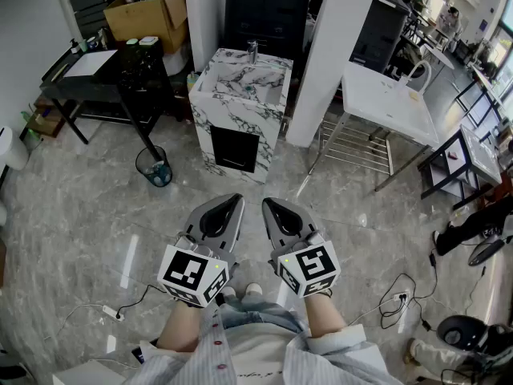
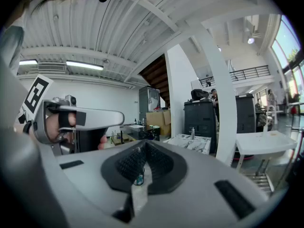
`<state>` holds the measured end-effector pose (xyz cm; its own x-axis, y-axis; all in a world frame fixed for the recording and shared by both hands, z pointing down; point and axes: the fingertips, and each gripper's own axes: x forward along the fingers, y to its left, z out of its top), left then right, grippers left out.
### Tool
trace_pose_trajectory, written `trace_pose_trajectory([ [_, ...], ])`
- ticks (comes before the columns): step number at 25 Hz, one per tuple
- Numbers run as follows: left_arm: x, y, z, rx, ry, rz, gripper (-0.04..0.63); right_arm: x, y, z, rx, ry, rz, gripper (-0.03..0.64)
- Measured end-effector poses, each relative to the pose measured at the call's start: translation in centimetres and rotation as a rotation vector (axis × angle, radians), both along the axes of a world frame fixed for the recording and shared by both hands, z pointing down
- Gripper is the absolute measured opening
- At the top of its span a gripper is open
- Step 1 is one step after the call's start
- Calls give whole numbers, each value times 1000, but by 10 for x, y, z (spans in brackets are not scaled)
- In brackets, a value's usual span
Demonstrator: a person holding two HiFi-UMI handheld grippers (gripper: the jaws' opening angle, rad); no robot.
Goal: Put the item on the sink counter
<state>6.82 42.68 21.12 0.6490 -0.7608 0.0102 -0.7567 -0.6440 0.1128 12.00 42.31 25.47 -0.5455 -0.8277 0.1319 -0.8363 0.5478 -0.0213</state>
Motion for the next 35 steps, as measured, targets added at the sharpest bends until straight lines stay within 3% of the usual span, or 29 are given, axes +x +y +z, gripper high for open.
trace_pose_trajectory([
  [20, 30, -15, 14, -4, -13, -35, 17, 35, -16, 14, 9, 8, -13, 9],
  [27, 25, -76, 16, -6, -10, -11, 15, 29, -75, 19, -5, 25, 10, 9],
  [35, 3, -188, 9, -3, -20, 25, 15, 13, -185, 15, -8, 37, 56, 9],
])
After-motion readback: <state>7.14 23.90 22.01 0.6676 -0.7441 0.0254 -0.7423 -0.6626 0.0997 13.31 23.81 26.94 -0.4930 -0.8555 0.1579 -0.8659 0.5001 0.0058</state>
